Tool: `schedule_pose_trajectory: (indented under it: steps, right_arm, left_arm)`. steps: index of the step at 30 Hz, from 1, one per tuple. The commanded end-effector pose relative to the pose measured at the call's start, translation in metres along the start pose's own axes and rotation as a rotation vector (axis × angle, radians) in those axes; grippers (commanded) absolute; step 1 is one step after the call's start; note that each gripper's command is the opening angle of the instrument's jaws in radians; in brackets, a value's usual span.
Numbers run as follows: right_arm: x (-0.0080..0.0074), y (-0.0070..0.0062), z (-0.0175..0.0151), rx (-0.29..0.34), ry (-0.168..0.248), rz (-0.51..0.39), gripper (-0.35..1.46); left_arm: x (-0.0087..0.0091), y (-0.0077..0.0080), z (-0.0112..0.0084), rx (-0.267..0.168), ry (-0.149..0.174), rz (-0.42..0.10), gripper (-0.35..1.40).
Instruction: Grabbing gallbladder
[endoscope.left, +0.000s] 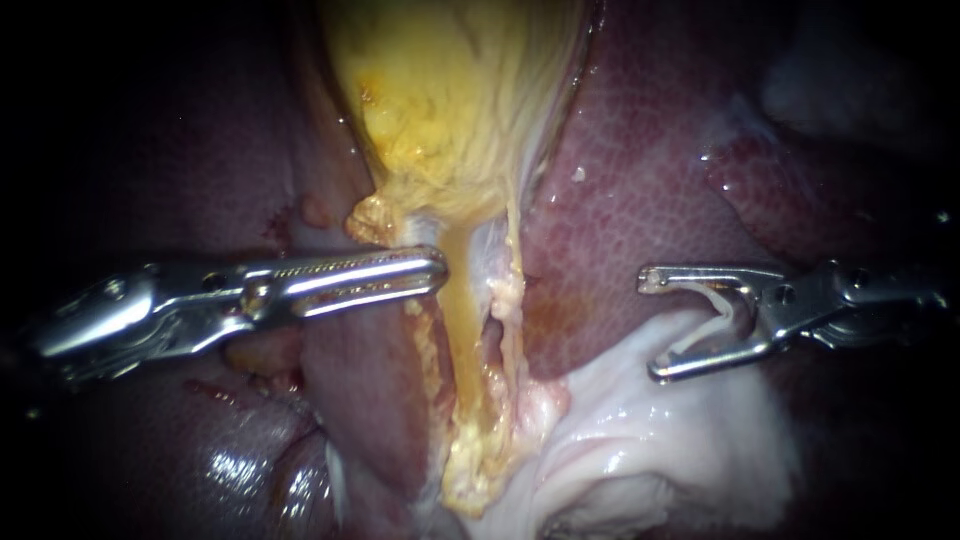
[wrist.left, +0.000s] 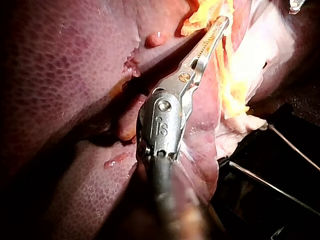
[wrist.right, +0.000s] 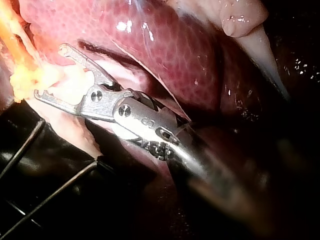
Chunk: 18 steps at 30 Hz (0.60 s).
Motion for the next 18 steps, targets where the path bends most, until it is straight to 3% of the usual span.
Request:
schedule_pose_trajectory:
  steps: [1,5,13,18]
  right_arm:
    - [0.0,0.0,0.0,0.0,0.0,0.0,0.6]
    - [0.0,0.0,0.0,0.0,0.0,0.0,0.6]
    - [0.0,0.0,0.0,0.0,0.0,0.0,0.6]
    - [0.0,0.0,0.0,0.0,0.0,0.0,0.6]
  left_arm:
    - [0.0,-0.0001,0.0,0.003,0.0,-0.006,-0.35]
    - [-0.0001,-0.0006,-0.0004,0.012,0.002,-0.006,-0.21]
    - [-0.0004,-0.0016,-0.0022,0.029,0.005,-0.005,0.39]
    - [-0.0004,-0.0012,-0.0047,0.04,0.007,-0.004,0.47]
